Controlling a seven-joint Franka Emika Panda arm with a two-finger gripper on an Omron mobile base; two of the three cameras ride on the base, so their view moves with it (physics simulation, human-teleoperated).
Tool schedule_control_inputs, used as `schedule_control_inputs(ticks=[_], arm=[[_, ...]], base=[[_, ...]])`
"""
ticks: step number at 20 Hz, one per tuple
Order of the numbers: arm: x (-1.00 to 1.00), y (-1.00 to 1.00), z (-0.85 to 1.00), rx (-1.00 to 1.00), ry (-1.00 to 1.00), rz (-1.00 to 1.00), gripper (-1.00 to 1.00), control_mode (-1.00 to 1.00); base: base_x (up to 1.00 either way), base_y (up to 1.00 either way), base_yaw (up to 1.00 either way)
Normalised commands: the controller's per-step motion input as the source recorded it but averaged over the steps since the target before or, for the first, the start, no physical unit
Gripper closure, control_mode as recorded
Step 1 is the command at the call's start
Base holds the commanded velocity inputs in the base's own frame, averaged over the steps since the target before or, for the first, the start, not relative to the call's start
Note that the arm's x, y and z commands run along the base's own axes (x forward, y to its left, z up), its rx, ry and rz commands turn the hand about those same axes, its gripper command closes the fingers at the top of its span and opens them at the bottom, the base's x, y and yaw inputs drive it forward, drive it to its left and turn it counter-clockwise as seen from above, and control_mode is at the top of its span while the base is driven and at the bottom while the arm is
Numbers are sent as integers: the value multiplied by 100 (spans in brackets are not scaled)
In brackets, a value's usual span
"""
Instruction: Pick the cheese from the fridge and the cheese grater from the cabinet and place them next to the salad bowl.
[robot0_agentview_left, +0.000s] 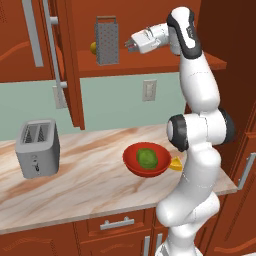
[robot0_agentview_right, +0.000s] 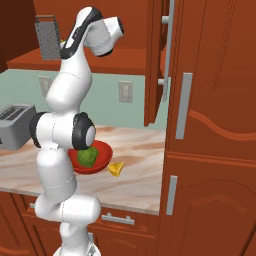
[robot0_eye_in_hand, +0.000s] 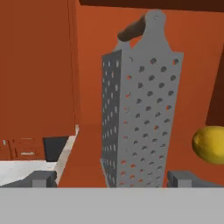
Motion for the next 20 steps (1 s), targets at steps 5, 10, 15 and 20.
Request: schedule_control_inputs(ticks=[5, 10, 15, 20], arm=[[7, 25, -4, 0, -10, 7, -100, -100], [4, 27, -5, 0, -11, 5, -100, -100], [0, 13, 0, 0, -3, 6, -100, -100], [2, 23, 0, 0, 2, 8, -100, -100]], base=[[0, 0, 0], [0, 0, 0], [0, 0, 0], [0, 0, 0]])
